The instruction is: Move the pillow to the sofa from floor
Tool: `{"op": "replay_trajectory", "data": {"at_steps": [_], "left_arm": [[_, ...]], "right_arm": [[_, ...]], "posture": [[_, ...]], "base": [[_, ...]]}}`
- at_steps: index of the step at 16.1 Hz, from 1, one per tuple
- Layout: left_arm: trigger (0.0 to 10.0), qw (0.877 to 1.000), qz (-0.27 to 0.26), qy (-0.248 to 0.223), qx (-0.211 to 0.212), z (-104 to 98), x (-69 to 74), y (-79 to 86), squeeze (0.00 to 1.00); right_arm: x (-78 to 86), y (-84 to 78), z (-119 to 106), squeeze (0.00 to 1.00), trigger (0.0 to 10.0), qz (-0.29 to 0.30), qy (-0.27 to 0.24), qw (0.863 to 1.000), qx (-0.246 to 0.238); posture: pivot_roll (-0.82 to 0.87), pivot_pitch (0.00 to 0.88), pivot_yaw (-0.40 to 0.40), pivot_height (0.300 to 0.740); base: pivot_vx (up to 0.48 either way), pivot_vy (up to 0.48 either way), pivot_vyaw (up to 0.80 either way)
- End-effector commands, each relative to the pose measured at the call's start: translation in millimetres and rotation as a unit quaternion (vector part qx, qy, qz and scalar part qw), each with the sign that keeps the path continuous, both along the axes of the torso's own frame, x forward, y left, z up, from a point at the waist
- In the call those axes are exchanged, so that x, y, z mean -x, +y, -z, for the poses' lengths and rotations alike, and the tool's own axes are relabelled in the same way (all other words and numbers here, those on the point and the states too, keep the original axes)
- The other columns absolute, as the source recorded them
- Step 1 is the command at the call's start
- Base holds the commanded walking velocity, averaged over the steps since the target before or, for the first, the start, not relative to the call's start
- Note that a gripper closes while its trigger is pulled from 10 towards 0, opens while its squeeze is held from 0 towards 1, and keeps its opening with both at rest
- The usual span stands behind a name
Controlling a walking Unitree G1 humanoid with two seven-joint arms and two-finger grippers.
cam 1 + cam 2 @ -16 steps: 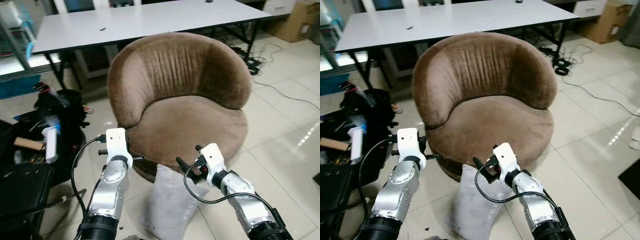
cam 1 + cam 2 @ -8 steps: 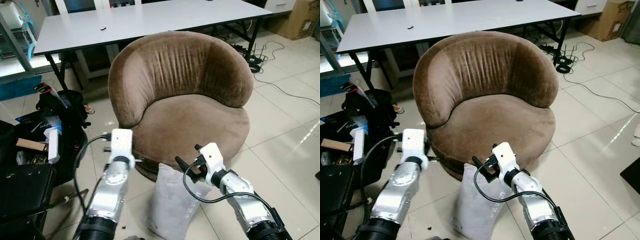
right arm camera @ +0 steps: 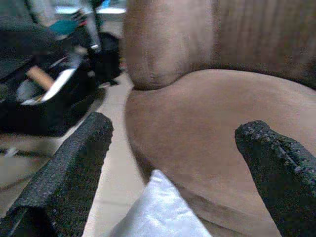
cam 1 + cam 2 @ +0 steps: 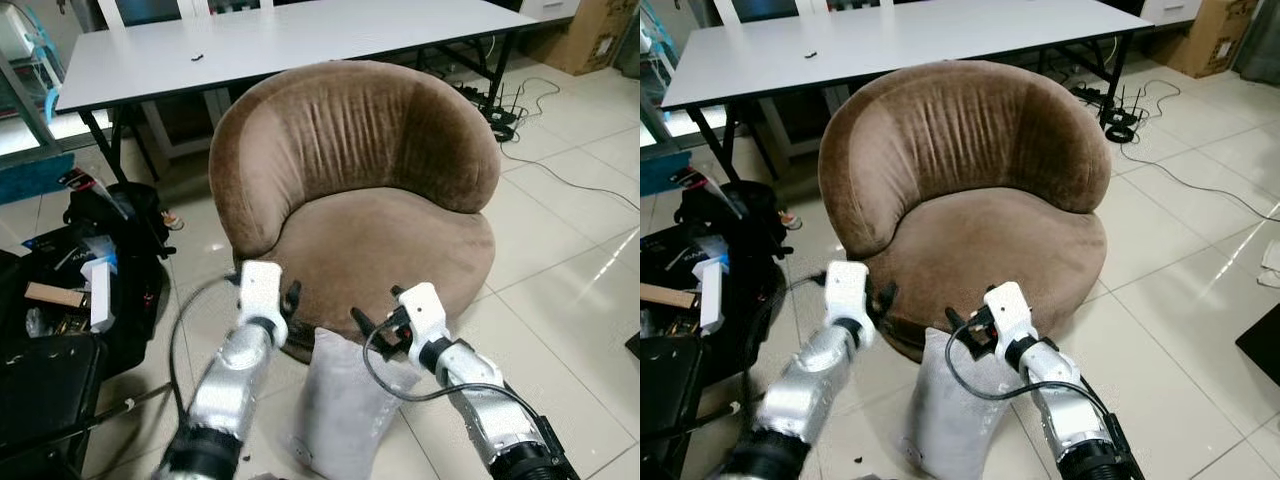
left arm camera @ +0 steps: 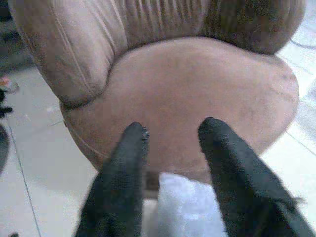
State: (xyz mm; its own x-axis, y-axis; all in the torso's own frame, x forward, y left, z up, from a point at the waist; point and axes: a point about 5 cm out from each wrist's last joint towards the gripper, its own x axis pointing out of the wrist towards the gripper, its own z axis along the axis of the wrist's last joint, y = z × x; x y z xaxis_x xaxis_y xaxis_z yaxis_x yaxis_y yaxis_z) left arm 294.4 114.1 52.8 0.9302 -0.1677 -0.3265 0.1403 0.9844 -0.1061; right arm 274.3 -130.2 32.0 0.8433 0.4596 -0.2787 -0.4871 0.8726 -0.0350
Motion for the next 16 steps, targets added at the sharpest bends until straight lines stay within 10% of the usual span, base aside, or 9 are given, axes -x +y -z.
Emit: {"op": "replay_trajectory", "data": {"at_steps": [1, 2, 4, 6, 10, 16], "left_arm": [[10.0, 0.999, 0.010, -0.008, 0.048, -8.2, -1.5, 2.4, 0.76], [10.0, 0.987, 0.040, 0.011, 0.154, -14.0, 5.6, -0.4, 0.00], [10.0, 0.994, -0.022, -0.019, 0.108, -18.2, 5.6, 20.9, 0.00], [10.0, 0.982, -0.113, -0.031, 0.147, -19.7, 11.5, 47.9, 0.00], [10.0, 0.984, -0.154, 0.005, 0.087, 12.7, 49.2, 82.9, 0.00], [10.0, 0.989, -0.122, 0.026, 0.075, 29.2, 67.1, 63.9, 0.00]], "right_arm": [[-7.8, -9.7, -5.0, 0.00, 10.0, 0.036, -0.010, 0.999, -0.004], [-10.4, -16.4, -11.2, 0.00, 10.0, 0.053, -0.032, 0.998, -0.011], [-11.7, -22.1, -17.3, 0.00, 10.0, 0.075, -0.055, 0.996, -0.019], [-15.0, -40.5, -19.9, 0.00, 10.0, 0.135, -0.060, 0.988, -0.046], [5.1, -65.3, 11.8, 0.00, 10.0, 0.142, 0.001, 0.990, -0.016], [19.1, -56.3, 28.7, 0.00, 10.0, 0.126, 0.028, 0.992, -0.012]], "posture": [[-0.14, 0.000, 0.081, 0.740], [-0.13, 0.000, 0.079, 0.740], [-0.12, 0.000, 0.080, 0.740], [-0.10, 0.000, 0.072, 0.740], [-0.09, 0.000, 0.056, 0.740], [-0.10, 0.000, 0.062, 0.740]], "base": [[0.000, 0.000, 0.00], [0.000, 0.000, 0.00], [0.000, 0.000, 0.00], [0.000, 0.000, 0.00], [0.000, 0.000, 0.00], [0.000, 0.000, 0.00]]}}
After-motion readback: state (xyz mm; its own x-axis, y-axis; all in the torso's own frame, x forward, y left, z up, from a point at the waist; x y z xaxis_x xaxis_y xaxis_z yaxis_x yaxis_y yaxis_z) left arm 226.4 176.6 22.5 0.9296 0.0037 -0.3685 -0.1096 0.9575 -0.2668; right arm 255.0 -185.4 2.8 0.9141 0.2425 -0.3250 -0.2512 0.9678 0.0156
